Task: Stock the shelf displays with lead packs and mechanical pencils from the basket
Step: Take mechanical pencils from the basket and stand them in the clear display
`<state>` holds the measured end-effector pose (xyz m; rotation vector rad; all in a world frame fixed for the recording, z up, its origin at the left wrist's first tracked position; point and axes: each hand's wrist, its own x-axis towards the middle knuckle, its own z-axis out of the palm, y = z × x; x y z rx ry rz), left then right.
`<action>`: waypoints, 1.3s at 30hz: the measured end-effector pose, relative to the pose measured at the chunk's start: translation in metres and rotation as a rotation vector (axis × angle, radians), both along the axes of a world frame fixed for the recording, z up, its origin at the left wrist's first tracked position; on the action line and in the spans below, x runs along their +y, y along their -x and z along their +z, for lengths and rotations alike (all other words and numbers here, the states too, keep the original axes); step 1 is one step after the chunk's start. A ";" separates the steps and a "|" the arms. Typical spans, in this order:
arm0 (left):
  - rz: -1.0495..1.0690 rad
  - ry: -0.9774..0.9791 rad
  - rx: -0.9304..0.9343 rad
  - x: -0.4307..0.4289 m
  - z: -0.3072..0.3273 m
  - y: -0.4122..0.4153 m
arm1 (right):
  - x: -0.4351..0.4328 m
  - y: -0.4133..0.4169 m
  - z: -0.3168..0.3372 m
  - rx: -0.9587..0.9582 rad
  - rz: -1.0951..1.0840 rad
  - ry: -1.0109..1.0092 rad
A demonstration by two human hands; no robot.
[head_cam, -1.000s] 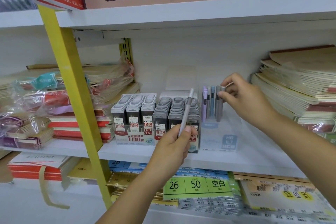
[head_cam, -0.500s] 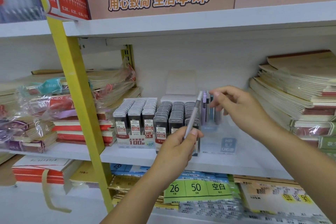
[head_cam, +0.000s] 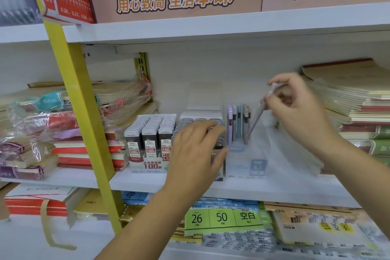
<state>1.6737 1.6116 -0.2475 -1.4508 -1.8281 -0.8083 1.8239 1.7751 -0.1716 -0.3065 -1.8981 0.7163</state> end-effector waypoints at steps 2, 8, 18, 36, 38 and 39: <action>0.049 0.133 0.069 0.003 -0.002 0.002 | 0.005 0.005 -0.009 -0.197 -0.094 -0.138; 0.093 0.284 0.084 0.005 -0.005 0.003 | 0.013 0.010 -0.024 -0.407 -0.208 -0.307; 0.096 0.314 0.102 0.006 -0.005 0.004 | 0.023 0.020 -0.032 -0.411 -0.210 -0.316; 0.036 0.100 0.196 -0.008 -0.004 -0.005 | -0.008 -0.012 -0.043 -0.164 -0.243 -0.181; -0.049 -0.059 0.197 -0.020 -0.022 -0.011 | -0.032 -0.029 -0.059 -0.065 -0.169 -0.161; -0.096 -0.106 0.188 -0.027 -0.036 -0.015 | -0.043 -0.035 -0.072 -0.045 -0.135 -0.136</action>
